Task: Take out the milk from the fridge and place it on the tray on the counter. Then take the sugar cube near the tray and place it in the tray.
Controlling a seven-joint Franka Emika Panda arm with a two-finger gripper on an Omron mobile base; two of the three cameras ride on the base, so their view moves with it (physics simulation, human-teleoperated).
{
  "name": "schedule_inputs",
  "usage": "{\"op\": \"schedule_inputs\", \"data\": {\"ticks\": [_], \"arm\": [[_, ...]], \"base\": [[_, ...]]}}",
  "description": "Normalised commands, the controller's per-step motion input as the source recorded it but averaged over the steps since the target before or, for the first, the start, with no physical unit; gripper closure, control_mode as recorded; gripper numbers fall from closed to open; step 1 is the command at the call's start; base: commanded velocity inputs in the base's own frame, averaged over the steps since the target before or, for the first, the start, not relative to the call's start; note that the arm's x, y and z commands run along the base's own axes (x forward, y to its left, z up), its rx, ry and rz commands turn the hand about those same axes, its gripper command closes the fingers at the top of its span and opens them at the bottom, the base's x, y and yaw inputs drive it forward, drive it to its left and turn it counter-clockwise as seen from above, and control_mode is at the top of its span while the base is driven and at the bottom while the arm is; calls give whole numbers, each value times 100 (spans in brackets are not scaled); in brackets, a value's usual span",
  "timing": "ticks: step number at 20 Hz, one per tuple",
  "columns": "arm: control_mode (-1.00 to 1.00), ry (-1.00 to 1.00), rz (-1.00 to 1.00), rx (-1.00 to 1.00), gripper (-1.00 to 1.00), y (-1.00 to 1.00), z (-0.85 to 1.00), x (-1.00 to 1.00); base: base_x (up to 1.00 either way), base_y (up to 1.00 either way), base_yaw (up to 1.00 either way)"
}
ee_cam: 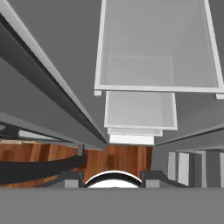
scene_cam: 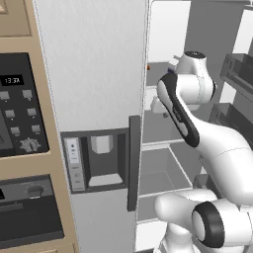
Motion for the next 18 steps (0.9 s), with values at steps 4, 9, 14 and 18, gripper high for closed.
{"op": "schedule_inputs", "data": {"ticks": [4,9,14,18], "arm": [[-100,0,0,0,-100,2,0,-27],[-100,-6,0,-2,-100,-1,9,-29],[-100,-11,0,-4,-100,-9,16,-7],[-100,-15,0,-4,-100,-28,33,-2]], "base": [[0,0,0],[0,0,0],[0,0,0],[0,0,0]]}}
